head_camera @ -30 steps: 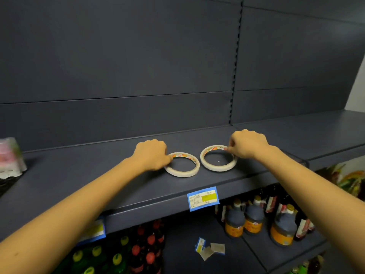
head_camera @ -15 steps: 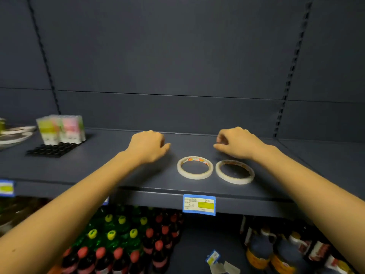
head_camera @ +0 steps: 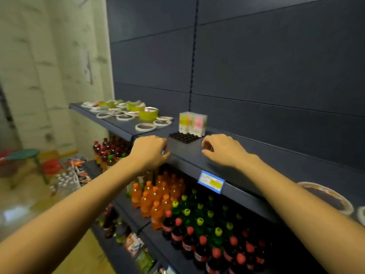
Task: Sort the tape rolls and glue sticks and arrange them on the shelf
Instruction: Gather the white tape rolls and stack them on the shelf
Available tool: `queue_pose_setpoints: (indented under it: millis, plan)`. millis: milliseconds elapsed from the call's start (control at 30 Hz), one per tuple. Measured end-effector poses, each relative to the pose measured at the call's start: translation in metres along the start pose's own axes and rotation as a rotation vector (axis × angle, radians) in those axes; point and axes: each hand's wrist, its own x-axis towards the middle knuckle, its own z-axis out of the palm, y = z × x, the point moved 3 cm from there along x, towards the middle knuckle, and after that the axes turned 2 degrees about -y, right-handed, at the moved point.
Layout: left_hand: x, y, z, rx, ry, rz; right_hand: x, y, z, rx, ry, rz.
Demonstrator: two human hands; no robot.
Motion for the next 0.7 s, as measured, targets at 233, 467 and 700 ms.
queue_pose_setpoints:
  millis: [233, 467, 700]
  plan:
    - [-0.019, -0.110, 0.005, 0.025, 0.012, -0.087, 0.072, -0.076, 0.024, 0.023, -0.028, -0.075]
    - [-0.016, -0.215, 0.015, 0.027, 0.002, -0.043, 0.146, -0.141, 0.046, 0.017, -0.037, 0.007]
    - [0.005, -0.281, 0.035, -0.064, -0.007, -0.038, 0.204, -0.172, 0.064, -0.005, -0.024, 0.136]
